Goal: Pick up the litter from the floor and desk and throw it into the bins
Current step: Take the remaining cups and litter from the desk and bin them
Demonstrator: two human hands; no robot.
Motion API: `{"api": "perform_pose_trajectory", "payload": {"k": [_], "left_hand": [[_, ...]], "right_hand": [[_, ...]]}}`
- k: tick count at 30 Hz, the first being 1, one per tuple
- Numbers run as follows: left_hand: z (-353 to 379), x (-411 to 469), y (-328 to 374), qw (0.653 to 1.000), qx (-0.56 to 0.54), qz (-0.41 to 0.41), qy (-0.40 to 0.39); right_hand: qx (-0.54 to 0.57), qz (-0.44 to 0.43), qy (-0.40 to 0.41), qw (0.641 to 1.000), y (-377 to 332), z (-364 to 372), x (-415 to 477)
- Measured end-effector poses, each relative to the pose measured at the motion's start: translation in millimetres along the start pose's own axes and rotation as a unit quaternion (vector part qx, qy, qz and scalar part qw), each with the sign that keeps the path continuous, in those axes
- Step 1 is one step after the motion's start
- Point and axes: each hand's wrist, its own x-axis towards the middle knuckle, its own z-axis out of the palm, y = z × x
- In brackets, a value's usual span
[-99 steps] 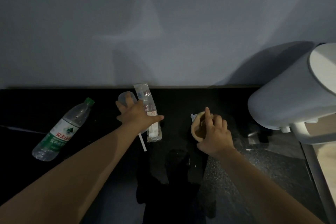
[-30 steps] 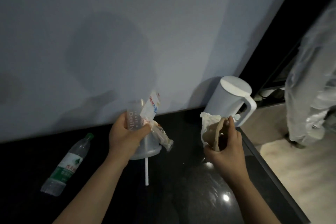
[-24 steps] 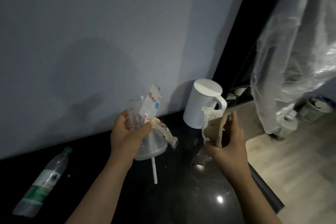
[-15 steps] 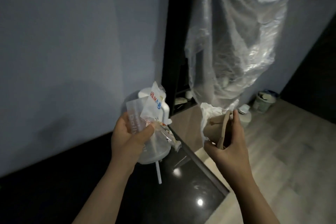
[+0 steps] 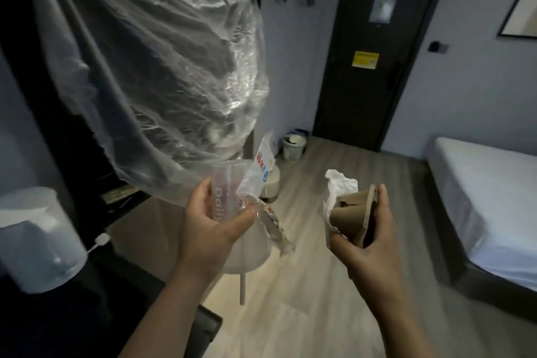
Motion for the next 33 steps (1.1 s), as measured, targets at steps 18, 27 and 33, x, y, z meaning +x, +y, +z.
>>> {"api": "perform_pose_trajectory", "payload": {"k": [18,27,33], "left_hand": [[236,189,-78,0.994,0.006,-0.022,-0.103],[342,275,-122,0.990,0.051,-0.046,-0.120],[427,337,-150,0.991,0.074,-0.041,-0.105]], "right_hand": [[-0.069,0.027,0.080,0.994,86,-90,239],[-0.068,0.081,0.094,0.990,148,-123,356],[-0.047,0.071,0.086,0.993,201,-145,459]]}}
